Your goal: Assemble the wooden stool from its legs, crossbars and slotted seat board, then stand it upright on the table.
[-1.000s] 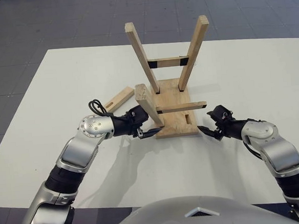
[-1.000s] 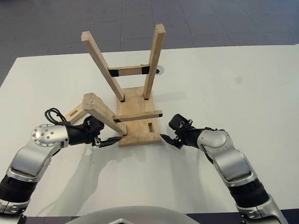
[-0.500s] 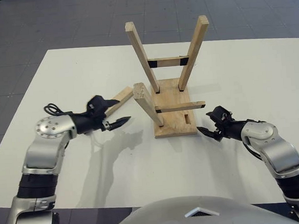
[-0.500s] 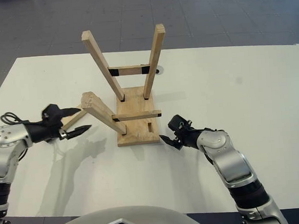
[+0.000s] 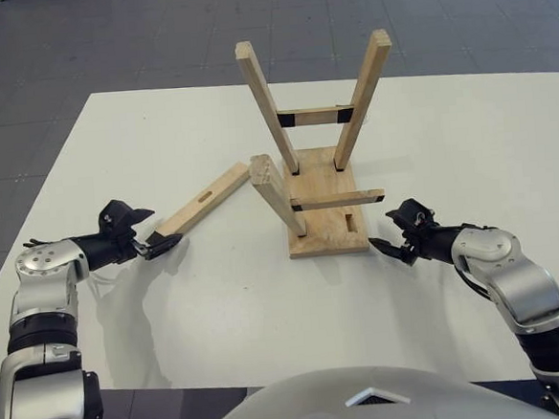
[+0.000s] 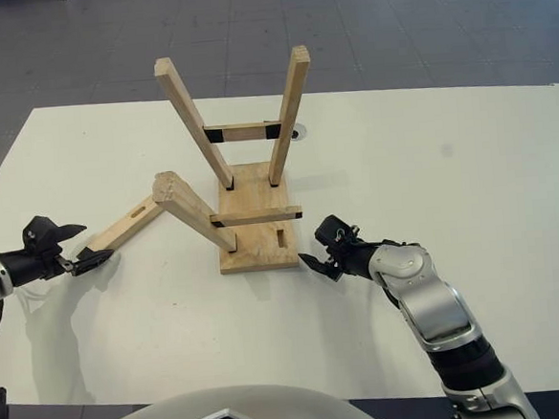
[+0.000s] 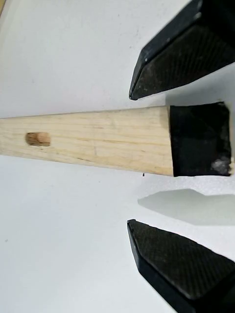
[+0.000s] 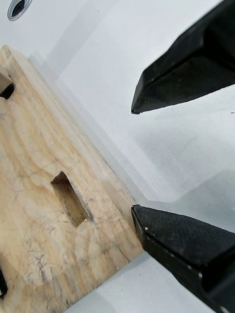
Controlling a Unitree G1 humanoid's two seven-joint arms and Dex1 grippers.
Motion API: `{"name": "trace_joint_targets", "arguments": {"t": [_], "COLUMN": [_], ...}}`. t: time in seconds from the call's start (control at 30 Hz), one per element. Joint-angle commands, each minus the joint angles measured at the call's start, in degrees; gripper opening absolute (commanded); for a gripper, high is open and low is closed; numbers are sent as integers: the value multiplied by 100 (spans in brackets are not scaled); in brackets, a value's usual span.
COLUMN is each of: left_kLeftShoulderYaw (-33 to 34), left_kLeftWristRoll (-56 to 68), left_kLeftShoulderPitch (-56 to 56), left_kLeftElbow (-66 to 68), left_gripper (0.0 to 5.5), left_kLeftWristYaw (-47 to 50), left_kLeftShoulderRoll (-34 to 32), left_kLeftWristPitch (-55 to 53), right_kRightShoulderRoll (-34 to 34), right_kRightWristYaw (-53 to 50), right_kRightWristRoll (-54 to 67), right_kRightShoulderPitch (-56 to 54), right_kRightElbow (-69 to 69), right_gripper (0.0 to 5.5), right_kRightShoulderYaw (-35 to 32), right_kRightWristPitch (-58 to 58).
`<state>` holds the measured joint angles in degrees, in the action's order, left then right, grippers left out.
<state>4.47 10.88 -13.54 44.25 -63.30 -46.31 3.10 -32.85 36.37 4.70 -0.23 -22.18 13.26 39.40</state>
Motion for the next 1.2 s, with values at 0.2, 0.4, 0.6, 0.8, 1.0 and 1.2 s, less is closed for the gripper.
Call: {"name": "trace_joint_targets", "arguments": {"t": [0.2, 0.4, 0.6, 0.8, 1.0, 1.2], "left_kLeftShoulderYaw": [-109, -253, -104, 1386, 1568, 1491], "left_kLeftWristRoll": [-175, -322, -301, 368, 567, 1239], "left_kLeftShoulderPitch": [-296, -85, 313, 228, -1484, -2627], "left_kLeftElbow": [500, 146, -965, -2452, -4552, -5760], "left_gripper": [343, 255, 204, 204, 204, 204], "left_kLeftWristYaw": [-259, -142, 846, 3737, 5629, 6330], "left_kLeftShoulderRoll": [179, 187, 520, 1779, 2416, 2649], "left_kLeftWristPitch": [270, 129, -245, -286, -516, -1683], "right_kRightShoulderRoll": [-87, -118, 83, 672, 1483, 1670], "right_kRightWristYaw": [-12, 42, -260, -1360, -2193, -2527], "right_kRightWristRoll": [-29, 5, 41, 102, 878, 1713], "right_kRightShoulderPitch": [-3, -35, -154, -454, -1435, -2590], "right_kRightElbow": [-26, -50, 30, 396, -14, -985], "right_gripper": [345, 345, 345, 345, 345, 345], "right_kRightShoulderYaw": [-18, -1, -274, -1452, -2735, -2939], "right_kRightWristPitch": [7, 67, 100, 207, -148, 172]}}
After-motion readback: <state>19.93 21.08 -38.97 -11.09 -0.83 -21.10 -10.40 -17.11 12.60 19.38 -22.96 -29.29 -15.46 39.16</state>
